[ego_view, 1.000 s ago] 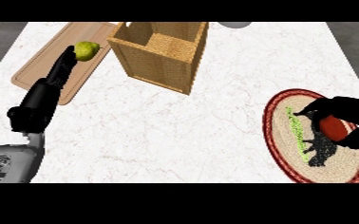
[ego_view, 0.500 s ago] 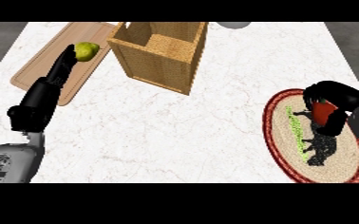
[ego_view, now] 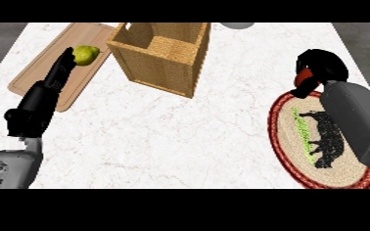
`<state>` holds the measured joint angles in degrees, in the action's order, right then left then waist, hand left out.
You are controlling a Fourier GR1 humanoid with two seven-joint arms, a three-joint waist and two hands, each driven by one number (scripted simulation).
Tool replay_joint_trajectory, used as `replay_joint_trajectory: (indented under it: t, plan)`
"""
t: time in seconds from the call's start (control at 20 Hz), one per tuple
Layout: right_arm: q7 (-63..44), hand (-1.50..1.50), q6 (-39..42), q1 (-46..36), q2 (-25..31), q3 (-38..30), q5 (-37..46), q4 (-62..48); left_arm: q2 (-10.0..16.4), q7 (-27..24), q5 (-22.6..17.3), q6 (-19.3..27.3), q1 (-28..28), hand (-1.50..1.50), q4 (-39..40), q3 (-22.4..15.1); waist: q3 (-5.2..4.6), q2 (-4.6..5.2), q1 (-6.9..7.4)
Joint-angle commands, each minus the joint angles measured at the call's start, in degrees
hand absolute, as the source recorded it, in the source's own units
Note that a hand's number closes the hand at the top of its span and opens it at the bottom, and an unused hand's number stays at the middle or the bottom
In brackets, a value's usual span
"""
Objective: Pick the bell pepper from the placemat and place it in the basket
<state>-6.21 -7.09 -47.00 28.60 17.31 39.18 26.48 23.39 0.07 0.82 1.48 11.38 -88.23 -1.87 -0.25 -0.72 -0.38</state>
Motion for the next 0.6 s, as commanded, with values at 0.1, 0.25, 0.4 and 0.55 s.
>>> replay_joint_trajectory:
  t: [0.1, 0.25, 0.4, 0.55]
  plan:
    - [-2.7, 1.5, -11.1, -3.4, -2.3, -8.0, -6.4, 11.9, -0.9, -2.3, 1.0, 1.6, -1.6, 0.0, 2.4, 1.0, 0.15, -0.33, -2.01]
    - [-1.6, 1.5, -9.8, -7.1, -3.6, -11.7, -11.3, 18.1, 0.0, -1.8, 1.0, 0.4, -1.0, 0.0, 0.2, 0.6, 0.23, -0.33, -1.25]
    - [-3.1, 1.5, -8.1, -8.5, -5.6, -12.4, -13.8, 25.8, -2.2, -0.7, 1.2, 1.5, 0.9, 0.0, 2.4, 0.1, 0.21, -0.09, -1.76]
    - [-9.1, 1.5, -5.4, -11.8, -4.4, -11.7, -13.0, 32.7, 0.2, -5.1, 0.2, -0.6, -2.1, 0.0, 3.2, 2.6, 0.17, 0.09, -0.6]
